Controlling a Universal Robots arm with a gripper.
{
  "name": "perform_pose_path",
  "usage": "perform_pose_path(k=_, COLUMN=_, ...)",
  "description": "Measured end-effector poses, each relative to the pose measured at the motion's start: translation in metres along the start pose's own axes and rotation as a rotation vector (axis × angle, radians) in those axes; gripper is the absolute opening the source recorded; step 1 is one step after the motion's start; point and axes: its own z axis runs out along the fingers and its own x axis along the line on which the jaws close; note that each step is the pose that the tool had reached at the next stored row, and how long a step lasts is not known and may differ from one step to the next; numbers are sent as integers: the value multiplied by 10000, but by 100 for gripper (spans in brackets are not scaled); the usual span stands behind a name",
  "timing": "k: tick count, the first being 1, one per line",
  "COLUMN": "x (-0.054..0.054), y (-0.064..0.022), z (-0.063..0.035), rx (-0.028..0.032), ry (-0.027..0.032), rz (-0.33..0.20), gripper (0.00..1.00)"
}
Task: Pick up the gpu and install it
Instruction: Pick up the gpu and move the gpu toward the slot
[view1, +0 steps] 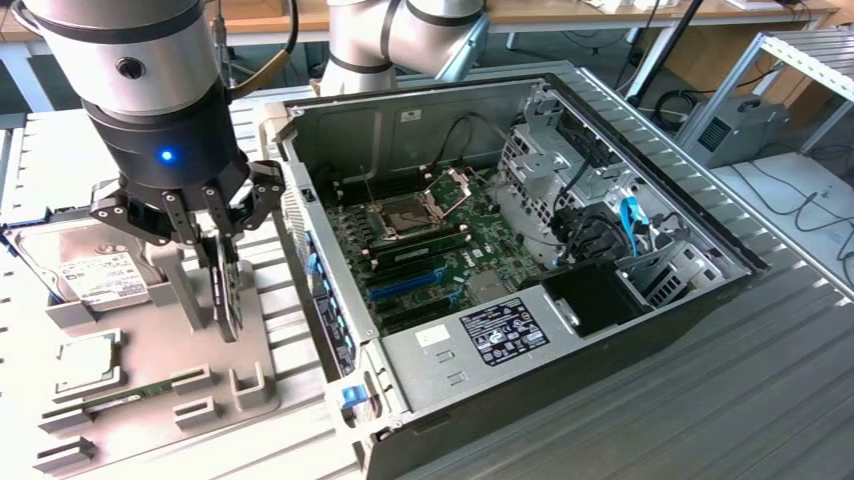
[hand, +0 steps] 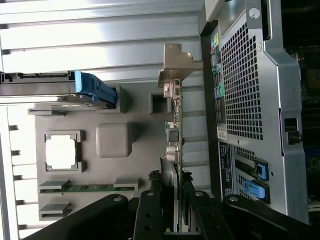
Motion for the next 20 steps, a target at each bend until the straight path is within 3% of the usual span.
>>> perform_pose_path(k=20, x=-2, y=3, z=-59, rx=-34, ry=2, rz=1, gripper=26)
